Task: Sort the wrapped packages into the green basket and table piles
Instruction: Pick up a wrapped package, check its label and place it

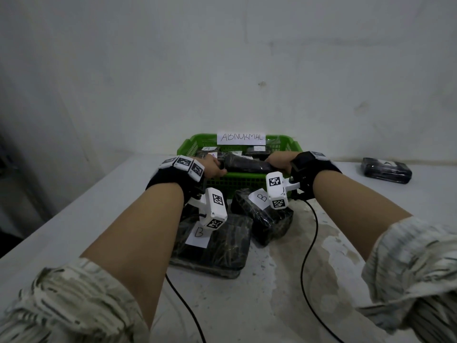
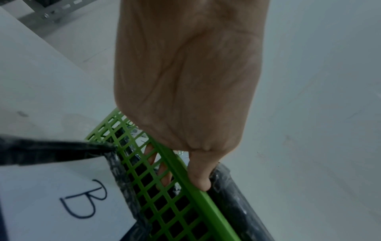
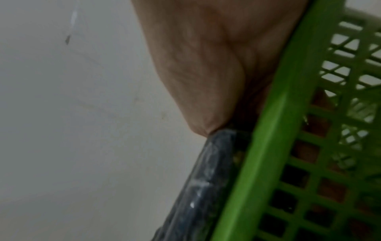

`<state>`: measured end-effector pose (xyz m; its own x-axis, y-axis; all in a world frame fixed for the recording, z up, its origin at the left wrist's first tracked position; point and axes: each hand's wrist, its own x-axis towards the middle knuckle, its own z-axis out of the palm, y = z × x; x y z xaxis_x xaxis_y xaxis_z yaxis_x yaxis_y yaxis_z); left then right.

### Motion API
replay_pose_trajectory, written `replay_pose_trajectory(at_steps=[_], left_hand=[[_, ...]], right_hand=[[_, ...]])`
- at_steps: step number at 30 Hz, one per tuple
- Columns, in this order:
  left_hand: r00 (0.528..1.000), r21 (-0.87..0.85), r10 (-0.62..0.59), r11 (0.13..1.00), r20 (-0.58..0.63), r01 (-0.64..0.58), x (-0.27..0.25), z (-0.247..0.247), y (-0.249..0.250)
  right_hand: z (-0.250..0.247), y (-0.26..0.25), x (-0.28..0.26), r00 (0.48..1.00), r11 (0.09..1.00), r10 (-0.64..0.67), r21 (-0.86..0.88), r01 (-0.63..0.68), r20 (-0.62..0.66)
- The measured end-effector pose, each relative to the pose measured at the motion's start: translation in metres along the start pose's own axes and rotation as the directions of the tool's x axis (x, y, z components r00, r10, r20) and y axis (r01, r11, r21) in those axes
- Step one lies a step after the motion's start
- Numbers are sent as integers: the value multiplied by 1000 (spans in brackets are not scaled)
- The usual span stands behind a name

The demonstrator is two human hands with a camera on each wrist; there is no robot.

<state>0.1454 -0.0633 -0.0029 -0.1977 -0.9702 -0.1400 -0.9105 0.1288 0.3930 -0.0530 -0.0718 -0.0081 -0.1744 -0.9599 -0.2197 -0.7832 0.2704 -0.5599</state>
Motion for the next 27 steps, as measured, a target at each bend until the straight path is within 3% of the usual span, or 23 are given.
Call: replay_pose_trajectory(at_steps=[4,7,11,13,16,18,21,23,27], left_hand=[[1000,-99,3,995,15,-1,7,3,-7],[995,-144,66,988,80,-54,8,5,-7],[957,-141,186,977,224,-157,-2,0,0],[952,11,160,986,262,-169,-5,-5,3],[970,228,77,965,232,-131,-9,-9,7],[967,207,83,969,239,-134,-6,-6,6],[964,1,156,987,213,-160,-3,5,5],[973,-48,64,997,223,-55,-7,3,10],[981,254,-50,967,185,1,-8,-5,10]], right_hand=[[1,-2,0,998,959,-65,-276,69,21],[4,-1,2,993,950,-113,-291,114,20],[8,1,6,990,981,-130,-140,137,57],[6,4,7,984,970,-158,-173,171,83],[4,9,8,981,982,-179,-45,183,80],[2,11,8,972,975,-220,10,220,88],[2,10,6,958,966,-230,-82,246,169],[2,8,4,954,957,-228,-136,257,196],[3,6,2,952,940,-195,-232,250,236]])
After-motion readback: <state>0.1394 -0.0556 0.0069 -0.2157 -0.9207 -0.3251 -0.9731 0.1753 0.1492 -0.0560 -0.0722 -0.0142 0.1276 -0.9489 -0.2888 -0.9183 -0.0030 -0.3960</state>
